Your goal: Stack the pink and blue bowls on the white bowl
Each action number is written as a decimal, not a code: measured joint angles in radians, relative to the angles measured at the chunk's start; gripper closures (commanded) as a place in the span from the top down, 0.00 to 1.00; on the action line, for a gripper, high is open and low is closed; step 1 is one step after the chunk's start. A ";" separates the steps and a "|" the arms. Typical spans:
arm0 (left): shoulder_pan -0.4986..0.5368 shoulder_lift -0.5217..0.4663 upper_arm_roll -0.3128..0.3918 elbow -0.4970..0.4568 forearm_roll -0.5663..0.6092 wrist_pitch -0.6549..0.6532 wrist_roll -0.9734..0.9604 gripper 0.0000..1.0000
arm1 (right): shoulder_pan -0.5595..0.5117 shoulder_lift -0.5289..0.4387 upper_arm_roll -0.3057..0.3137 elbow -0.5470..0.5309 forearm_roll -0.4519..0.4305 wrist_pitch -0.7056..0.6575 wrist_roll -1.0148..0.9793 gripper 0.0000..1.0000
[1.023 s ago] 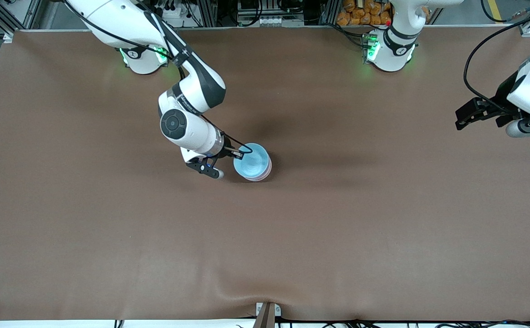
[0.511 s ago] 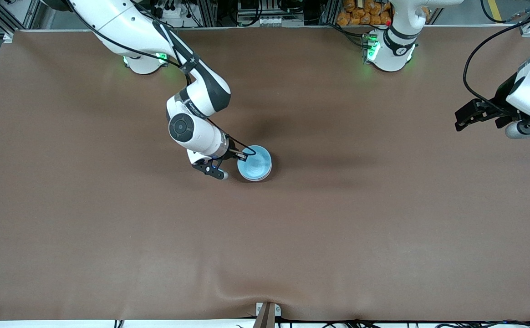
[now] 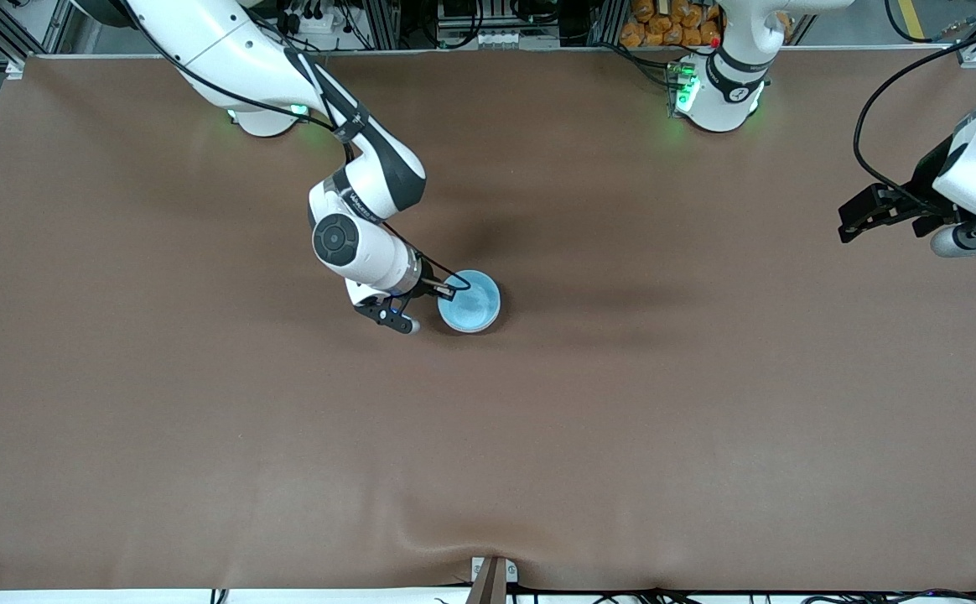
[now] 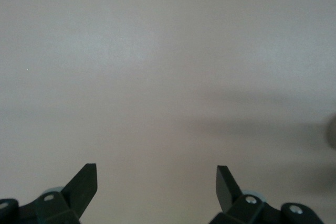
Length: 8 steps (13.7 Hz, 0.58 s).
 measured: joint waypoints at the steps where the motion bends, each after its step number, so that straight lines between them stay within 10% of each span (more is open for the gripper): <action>1: 0.000 0.000 0.000 0.000 0.000 0.000 0.000 1.00 | -0.005 -0.001 -0.003 0.027 -0.001 -0.043 0.000 1.00; 8: -0.001 0.001 0.000 -0.002 -0.009 0.000 0.000 1.00 | -0.149 -0.032 -0.036 0.467 -0.092 -0.493 -0.012 1.00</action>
